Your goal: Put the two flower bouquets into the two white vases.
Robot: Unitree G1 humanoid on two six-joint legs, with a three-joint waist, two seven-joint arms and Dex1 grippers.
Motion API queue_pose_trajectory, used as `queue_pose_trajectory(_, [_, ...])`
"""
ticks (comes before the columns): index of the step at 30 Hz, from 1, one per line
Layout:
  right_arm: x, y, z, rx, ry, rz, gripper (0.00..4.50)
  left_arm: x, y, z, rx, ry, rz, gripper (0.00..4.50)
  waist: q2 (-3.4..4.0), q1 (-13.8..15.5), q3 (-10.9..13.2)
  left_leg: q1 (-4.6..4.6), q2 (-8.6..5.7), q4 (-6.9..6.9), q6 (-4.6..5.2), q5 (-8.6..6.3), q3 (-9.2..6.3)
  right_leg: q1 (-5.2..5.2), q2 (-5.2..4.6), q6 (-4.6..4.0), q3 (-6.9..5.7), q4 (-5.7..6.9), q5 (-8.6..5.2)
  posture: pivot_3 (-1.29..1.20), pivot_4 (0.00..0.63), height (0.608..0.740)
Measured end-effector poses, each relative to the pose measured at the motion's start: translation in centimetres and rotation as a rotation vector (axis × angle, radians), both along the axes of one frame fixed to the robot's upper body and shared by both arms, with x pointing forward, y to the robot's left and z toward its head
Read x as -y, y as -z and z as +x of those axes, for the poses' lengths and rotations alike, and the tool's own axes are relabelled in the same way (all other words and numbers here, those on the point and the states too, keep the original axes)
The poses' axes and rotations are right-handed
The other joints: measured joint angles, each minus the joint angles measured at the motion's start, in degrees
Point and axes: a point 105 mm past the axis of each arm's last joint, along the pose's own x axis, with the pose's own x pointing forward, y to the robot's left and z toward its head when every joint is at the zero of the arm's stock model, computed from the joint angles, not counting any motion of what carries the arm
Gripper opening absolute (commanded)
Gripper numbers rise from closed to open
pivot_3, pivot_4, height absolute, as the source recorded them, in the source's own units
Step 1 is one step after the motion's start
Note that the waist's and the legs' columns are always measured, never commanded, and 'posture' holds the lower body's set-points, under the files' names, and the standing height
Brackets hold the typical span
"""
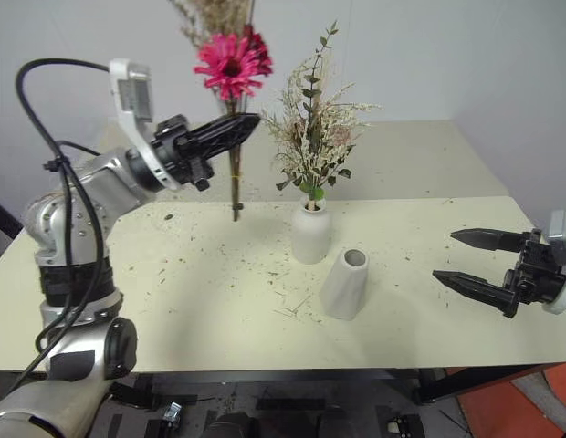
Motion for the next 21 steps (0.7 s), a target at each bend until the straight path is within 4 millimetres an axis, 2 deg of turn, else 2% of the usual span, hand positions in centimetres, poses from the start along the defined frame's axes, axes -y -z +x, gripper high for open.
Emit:
queue_pose_trajectory(9, [0.3,0.4,-0.6,-0.008,0.045,-0.017,4.50,7.5,0.5,-0.6,-0.011,0.247,-0.002,0.02,-0.04,-0.1,0.0,0.00,-0.03,0.00,0.01,0.00,0.03,0.02,0.01,0.01,0.03,-0.04,-0.01,0.00,0.150,0.740])
queue_pose_trajectory(21, [0.4,0.4,-2.0,0.013,0.101,-0.004,4.50,12.0,2.8,-1.5,0.069,0.368,-0.016,0.02,-0.20,0.0,0.1,-0.01,-0.04,0.01,0.03,-0.02,0.04,0.04,0.02,0.04,0.06,-0.07,-0.03,0.00,0.150,0.740])
